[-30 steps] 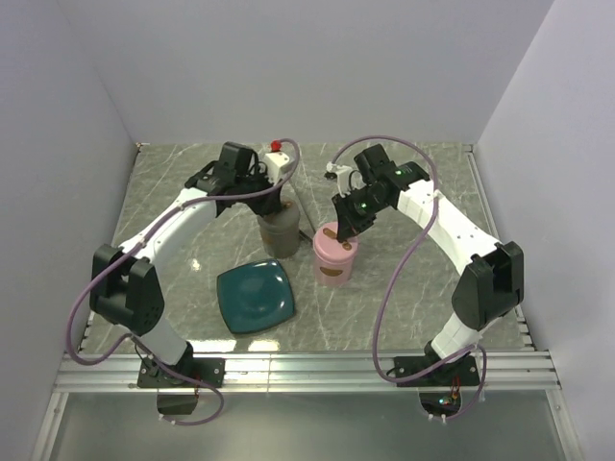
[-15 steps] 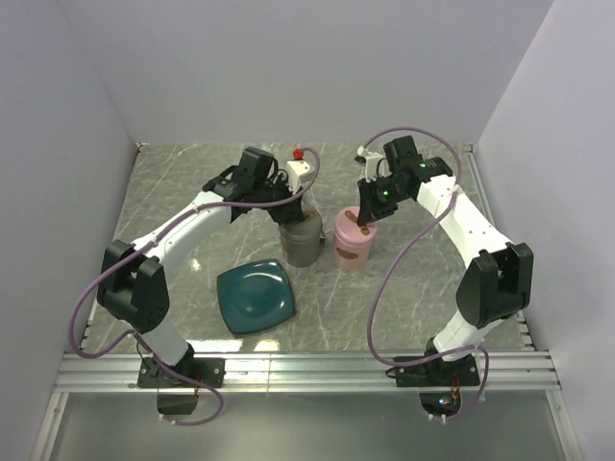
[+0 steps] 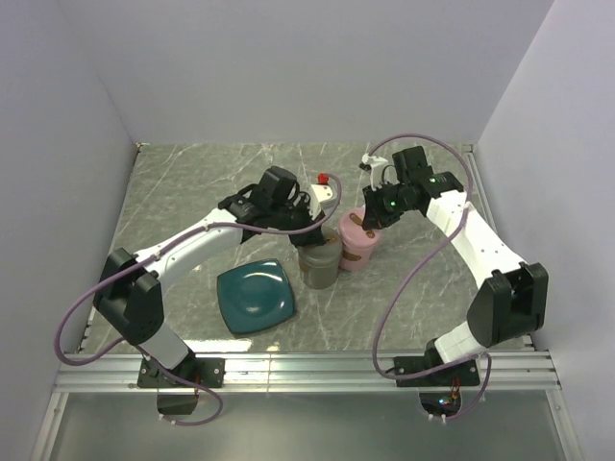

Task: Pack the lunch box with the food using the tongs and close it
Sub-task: Move the packing box to the center of the board.

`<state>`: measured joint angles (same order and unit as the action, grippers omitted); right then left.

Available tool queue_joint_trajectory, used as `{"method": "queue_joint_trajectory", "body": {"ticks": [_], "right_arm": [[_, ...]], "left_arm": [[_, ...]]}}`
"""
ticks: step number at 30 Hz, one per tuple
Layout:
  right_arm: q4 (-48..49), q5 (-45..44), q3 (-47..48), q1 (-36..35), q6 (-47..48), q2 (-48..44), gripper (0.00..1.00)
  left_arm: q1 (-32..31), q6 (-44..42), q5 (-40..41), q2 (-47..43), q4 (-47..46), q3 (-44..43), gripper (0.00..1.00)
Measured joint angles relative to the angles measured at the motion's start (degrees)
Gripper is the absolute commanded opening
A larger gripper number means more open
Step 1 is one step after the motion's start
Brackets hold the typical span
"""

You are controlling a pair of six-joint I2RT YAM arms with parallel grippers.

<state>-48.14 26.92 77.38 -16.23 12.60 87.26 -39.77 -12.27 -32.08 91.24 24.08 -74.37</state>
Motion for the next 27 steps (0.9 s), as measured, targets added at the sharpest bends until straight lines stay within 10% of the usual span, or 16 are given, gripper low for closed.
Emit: {"method": "queue_joint_trajectory", "body": {"ticks": [27], "right_arm": [[-11.0, -0.9, 11.8, -0.6, 6.2, 10.1, 0.00]], "left_arm": [[-1.5, 6.0, 3.5, -4.4, -7.1, 6.5, 0.18]]}}
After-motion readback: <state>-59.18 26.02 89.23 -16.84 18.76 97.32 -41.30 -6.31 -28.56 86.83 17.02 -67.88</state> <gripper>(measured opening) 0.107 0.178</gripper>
